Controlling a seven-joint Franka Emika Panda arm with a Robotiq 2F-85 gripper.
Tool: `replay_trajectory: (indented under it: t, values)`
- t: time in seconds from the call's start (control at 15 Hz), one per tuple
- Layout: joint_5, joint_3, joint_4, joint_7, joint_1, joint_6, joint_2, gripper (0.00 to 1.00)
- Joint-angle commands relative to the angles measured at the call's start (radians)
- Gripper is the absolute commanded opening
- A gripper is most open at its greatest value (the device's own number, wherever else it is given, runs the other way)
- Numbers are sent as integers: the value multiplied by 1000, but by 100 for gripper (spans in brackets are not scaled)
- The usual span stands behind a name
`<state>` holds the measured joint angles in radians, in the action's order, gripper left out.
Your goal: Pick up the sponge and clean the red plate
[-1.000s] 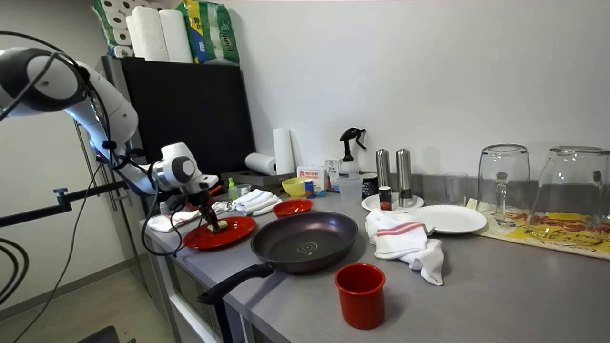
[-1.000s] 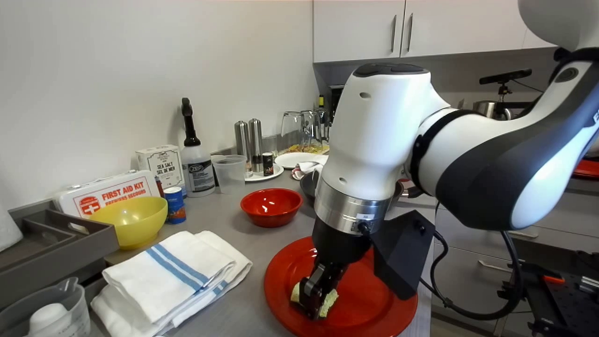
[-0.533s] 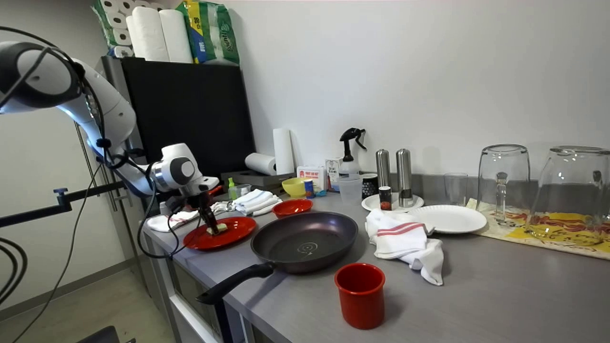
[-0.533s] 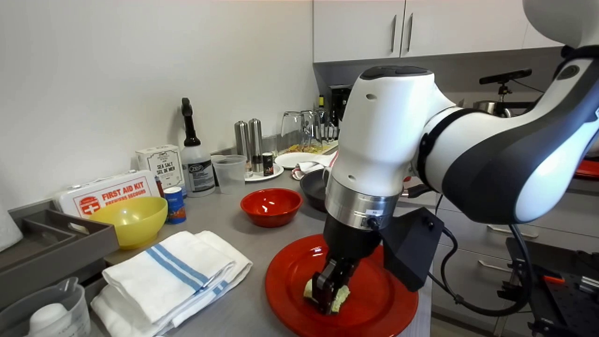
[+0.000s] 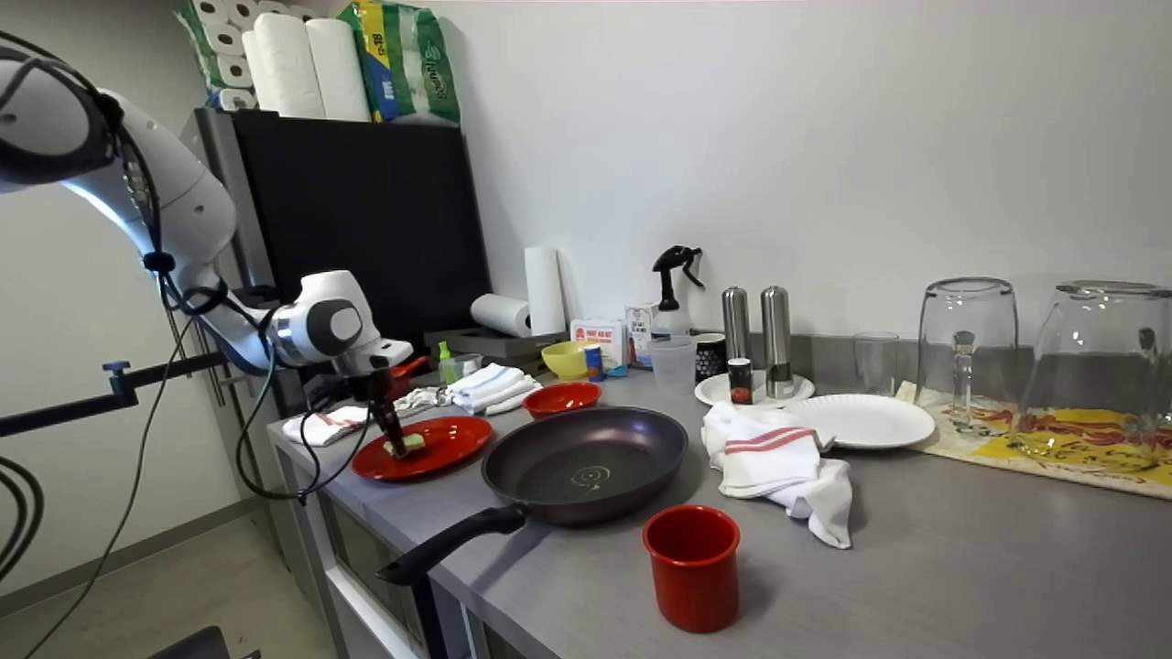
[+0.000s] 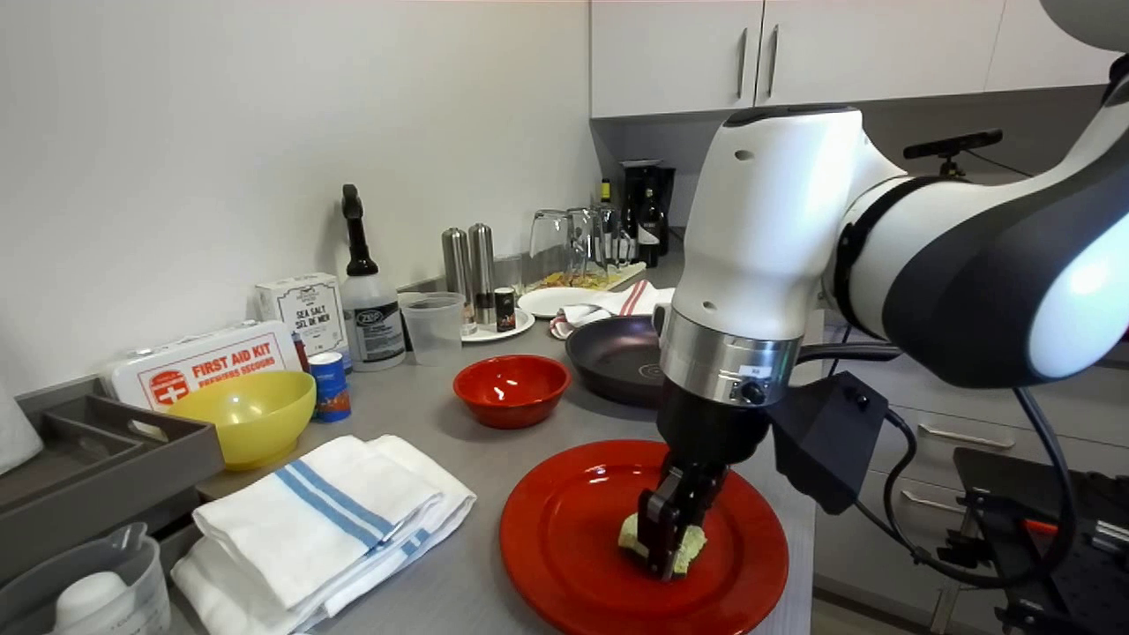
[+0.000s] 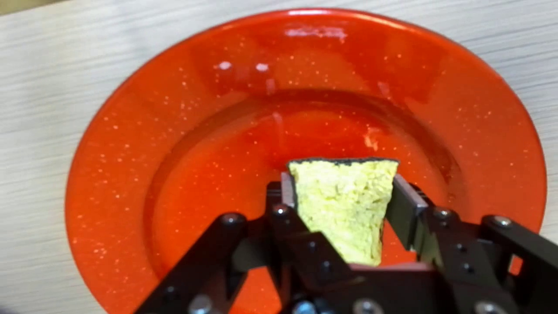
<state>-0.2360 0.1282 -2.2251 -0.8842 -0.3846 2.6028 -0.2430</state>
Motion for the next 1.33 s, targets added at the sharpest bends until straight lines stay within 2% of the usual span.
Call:
replay_trajectory:
  t: [0.0,0.73,1.27]
  values:
    - [40,16,-60,28,24,-12,64,27]
    - [22,-1,-88,3,65,-30,55,27]
    - [-107,-49,19,-59,51,-35,-30,27]
